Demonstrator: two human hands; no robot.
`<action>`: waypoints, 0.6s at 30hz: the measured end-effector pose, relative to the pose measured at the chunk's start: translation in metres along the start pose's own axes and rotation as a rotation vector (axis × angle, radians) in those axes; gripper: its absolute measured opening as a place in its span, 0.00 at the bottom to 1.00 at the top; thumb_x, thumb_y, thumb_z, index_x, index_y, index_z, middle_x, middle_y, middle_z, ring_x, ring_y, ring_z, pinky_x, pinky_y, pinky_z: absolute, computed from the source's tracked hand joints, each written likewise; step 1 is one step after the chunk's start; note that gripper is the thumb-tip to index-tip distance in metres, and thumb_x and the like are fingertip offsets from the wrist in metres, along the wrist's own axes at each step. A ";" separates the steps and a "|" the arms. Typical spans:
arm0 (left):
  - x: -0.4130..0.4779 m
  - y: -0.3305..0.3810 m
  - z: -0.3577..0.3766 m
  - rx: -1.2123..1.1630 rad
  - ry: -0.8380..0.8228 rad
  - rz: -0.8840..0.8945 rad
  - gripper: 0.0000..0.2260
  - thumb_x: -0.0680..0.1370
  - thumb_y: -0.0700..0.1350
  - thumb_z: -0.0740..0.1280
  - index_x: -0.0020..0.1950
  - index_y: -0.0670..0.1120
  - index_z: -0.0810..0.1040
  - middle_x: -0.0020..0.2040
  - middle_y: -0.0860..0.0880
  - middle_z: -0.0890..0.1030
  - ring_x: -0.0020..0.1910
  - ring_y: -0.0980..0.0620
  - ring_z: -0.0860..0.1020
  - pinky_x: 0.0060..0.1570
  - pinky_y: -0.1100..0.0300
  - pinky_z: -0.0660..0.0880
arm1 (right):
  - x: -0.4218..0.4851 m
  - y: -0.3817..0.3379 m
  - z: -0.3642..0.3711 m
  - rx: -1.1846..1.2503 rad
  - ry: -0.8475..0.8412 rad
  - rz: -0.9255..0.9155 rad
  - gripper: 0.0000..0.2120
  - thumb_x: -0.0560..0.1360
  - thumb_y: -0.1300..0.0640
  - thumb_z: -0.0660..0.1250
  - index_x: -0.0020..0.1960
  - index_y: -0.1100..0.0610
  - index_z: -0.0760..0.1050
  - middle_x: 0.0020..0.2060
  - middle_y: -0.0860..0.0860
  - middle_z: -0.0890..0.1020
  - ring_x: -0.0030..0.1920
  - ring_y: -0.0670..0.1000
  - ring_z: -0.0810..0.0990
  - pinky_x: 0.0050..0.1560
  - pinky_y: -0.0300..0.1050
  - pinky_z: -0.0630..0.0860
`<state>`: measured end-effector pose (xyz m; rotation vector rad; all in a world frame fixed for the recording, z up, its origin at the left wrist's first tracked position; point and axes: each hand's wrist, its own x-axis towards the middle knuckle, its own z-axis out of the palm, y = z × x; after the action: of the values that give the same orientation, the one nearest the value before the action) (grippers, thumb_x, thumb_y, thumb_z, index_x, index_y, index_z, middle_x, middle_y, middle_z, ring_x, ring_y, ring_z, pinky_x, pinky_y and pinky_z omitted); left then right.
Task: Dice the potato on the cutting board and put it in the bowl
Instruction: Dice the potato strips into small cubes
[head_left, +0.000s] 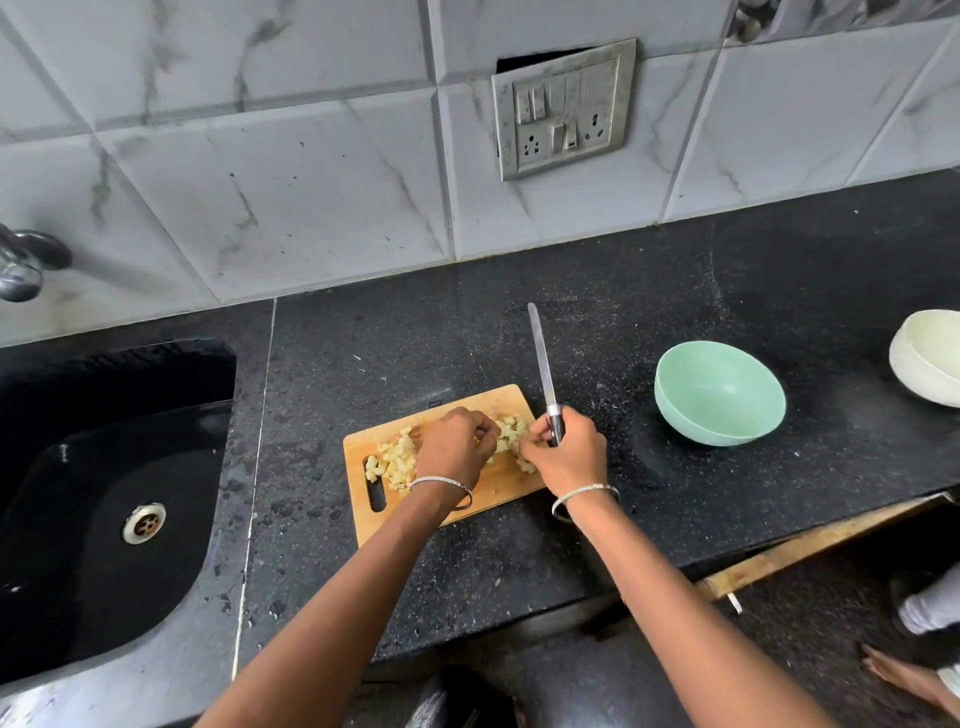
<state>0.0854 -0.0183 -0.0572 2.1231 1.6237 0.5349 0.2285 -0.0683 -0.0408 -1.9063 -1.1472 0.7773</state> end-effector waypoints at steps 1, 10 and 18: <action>0.002 0.001 0.001 0.018 -0.014 0.020 0.07 0.78 0.46 0.65 0.48 0.48 0.82 0.48 0.49 0.82 0.44 0.50 0.79 0.42 0.56 0.74 | 0.005 0.000 0.001 -0.008 0.004 0.007 0.09 0.64 0.59 0.78 0.37 0.54 0.78 0.32 0.43 0.82 0.34 0.43 0.80 0.38 0.40 0.74; 0.014 0.003 -0.011 -0.053 -0.045 -0.028 0.03 0.76 0.46 0.70 0.47 0.54 0.82 0.44 0.56 0.84 0.40 0.55 0.81 0.42 0.57 0.78 | 0.010 0.003 0.015 -0.096 -0.034 -0.046 0.09 0.65 0.60 0.74 0.39 0.52 0.75 0.35 0.45 0.82 0.38 0.51 0.82 0.41 0.48 0.78; 0.011 0.002 -0.019 -0.213 0.026 -0.093 0.05 0.78 0.42 0.68 0.47 0.52 0.81 0.44 0.57 0.84 0.23 0.57 0.78 0.32 0.60 0.78 | 0.011 0.000 0.025 -0.299 -0.024 -0.122 0.13 0.69 0.55 0.75 0.42 0.50 0.71 0.40 0.46 0.81 0.44 0.55 0.80 0.37 0.44 0.65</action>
<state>0.0793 -0.0061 -0.0395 1.8848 1.5933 0.6763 0.2134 -0.0505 -0.0551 -2.0481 -1.4458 0.5885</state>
